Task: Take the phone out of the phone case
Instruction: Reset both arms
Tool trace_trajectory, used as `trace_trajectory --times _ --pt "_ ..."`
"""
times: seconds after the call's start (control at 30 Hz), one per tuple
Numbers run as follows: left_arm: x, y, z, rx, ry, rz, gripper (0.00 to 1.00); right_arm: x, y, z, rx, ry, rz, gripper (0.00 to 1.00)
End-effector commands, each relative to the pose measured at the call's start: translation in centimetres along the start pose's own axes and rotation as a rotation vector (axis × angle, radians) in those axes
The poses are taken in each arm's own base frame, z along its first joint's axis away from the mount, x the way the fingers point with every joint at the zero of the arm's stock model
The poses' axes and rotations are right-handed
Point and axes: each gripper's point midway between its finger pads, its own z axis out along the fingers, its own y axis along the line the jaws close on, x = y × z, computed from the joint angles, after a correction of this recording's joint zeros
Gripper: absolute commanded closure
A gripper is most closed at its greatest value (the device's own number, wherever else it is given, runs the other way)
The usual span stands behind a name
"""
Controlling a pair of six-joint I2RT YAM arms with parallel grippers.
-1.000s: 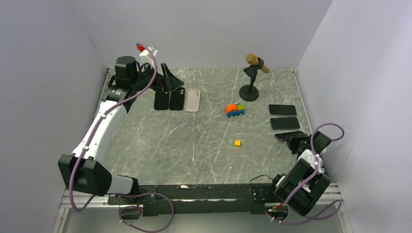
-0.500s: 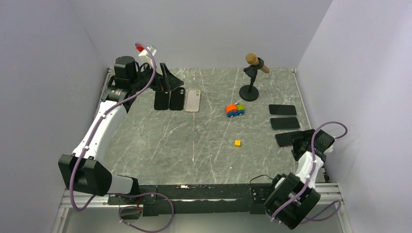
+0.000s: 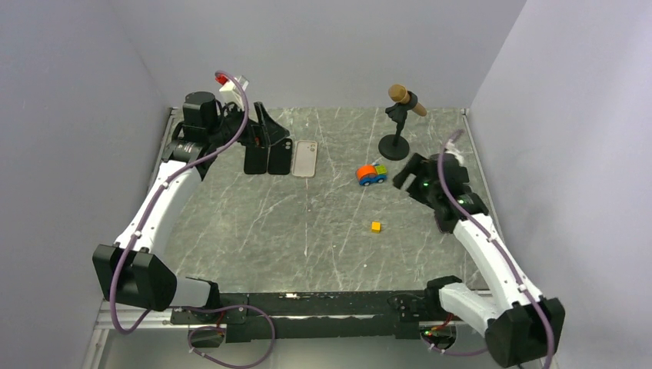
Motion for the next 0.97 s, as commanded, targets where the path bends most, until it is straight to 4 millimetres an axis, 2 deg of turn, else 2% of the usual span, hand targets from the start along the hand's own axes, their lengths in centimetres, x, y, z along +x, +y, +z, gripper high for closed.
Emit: trace_trajectory --times 0.0,0.03,0.17,0.23,0.3,0.47,0.5,0.57,0.63,0.73,0.93 --pt "-2.0 -1.3 -1.4 -0.027 -0.068 0.111 0.01 -1.0 6.7 -1.7 -0.081 -0.098 -0.207 0.11" --pt "-2.2 -1.5 -1.6 -0.023 -0.077 0.117 0.01 -1.1 7.2 -1.8 -0.071 -0.109 -0.233 0.11" --pt "-3.0 -2.7 -2.6 0.002 -0.122 0.152 0.01 -0.6 11.5 -3.8 -0.137 -0.148 -0.343 0.09" --pt "-3.5 -3.3 -3.3 0.007 -0.154 0.184 0.01 -0.7 12.4 -4.8 -0.171 -0.185 -0.365 0.07" --pt "-4.0 -3.8 -4.0 0.006 -0.192 0.225 0.01 -0.9 12.8 -5.9 -0.217 -0.226 -0.374 0.01" --pt "-5.2 -5.3 -6.0 -0.012 -0.319 0.362 0.01 -2.4 12.1 -9.5 -0.340 -0.354 -0.331 0.00" --pt "-5.2 -5.5 -6.3 -0.012 -0.343 0.385 0.01 -2.9 11.9 -10.7 -0.381 -0.389 -0.308 0.00" --pt "-5.3 -6.2 -6.8 0.001 -0.394 0.418 0.01 -2.8 11.6 -11.9 -0.458 -0.428 -0.266 0.00" --pt "-5.1 -7.0 -7.1 0.012 -0.437 0.452 0.01 -1.8 11.4 -12.4 -0.534 -0.432 -0.233 0.00" --pt "-4.1 -8.1 -7.9 0.012 -0.481 0.492 0.01 -0.9 10.0 -12.5 -0.545 -0.422 -0.180 0.00" --pt "0.0 -8.8 -10.8 0.057 -0.519 0.461 0.00 -0.3 7.3 -13.4 -0.556 -0.453 -0.122 0.00"
